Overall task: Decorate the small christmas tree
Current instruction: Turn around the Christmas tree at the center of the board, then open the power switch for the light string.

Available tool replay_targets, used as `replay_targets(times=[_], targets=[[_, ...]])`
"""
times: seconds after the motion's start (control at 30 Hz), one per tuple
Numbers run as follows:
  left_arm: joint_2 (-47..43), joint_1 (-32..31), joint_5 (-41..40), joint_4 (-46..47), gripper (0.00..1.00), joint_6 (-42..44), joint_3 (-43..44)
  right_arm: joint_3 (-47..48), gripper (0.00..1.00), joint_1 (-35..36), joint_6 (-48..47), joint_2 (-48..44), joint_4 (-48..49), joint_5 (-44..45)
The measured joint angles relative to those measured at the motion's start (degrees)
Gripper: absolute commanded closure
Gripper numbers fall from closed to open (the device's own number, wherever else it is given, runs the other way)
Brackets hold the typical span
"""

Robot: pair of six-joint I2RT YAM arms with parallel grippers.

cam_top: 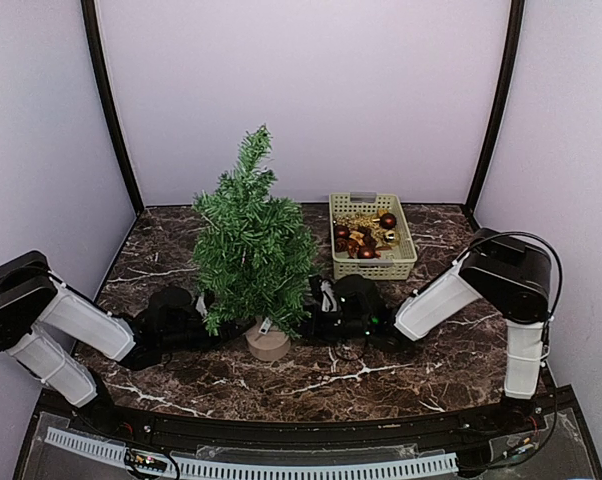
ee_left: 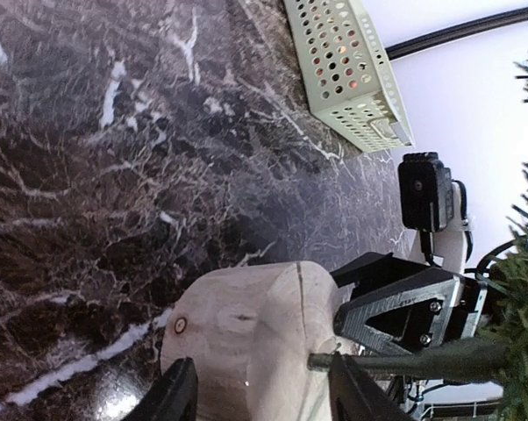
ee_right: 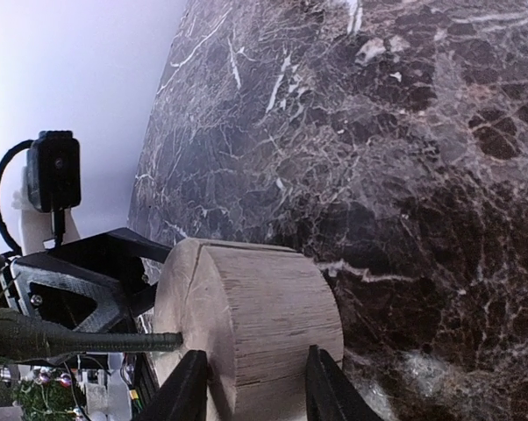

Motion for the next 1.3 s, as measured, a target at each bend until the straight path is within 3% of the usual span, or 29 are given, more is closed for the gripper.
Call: replay_targets(times=[0.13, 0.43, 0.53, 0.73, 0.93, 1.0, 1.17, 1.3], targets=[[4.0, -0.1, 0.4, -0.3, 0.63, 0.3, 1.5, 1.1, 0.68, -0.2, -0.7, 0.4, -0.4, -0.1], [7.8, -2.2, 0.9, -0.6, 0.65, 0.4, 5.8, 2.7, 0.68, -5.0, -4.0, 1.3, -0.7, -2.2], [9.6, -3.1, 1.9, 0.3, 0.66, 0.3, 7.0, 4.4, 0.62, -6.2, -5.5, 2.1, -0.8, -3.0], [9.6, -3.4, 1.9, -0.1, 0.61, 0.3, 7.3, 3.2, 0.44, -8.1, -7.6, 1.2, 0.0, -3.8], [3.8, -3.6, 0.0, -4.5, 0.53, 0.5, 5.0, -7.9, 0.32, -11.9, -9.3, -7.1, 3.0, -3.8], [0.8, -3.6, -1.1, -6.6, 0.49, 0.7, 3.9, -12.3, 0.31, -12.5, -10.7, -10.8, 5.7, -4.4], [-5.0, -3.1, -2.2, -11.0, 0.39, 2.3, 2.8, -23.8, 0.45, -12.3, -13.8, -16.3, 19.0, -11.3], [-8.6, -2.4, -2.4, -13.4, 0.35, 3.8, 2.4, -25.6, 0.45, -10.4, -15.9, -16.4, 24.1, -17.4]])
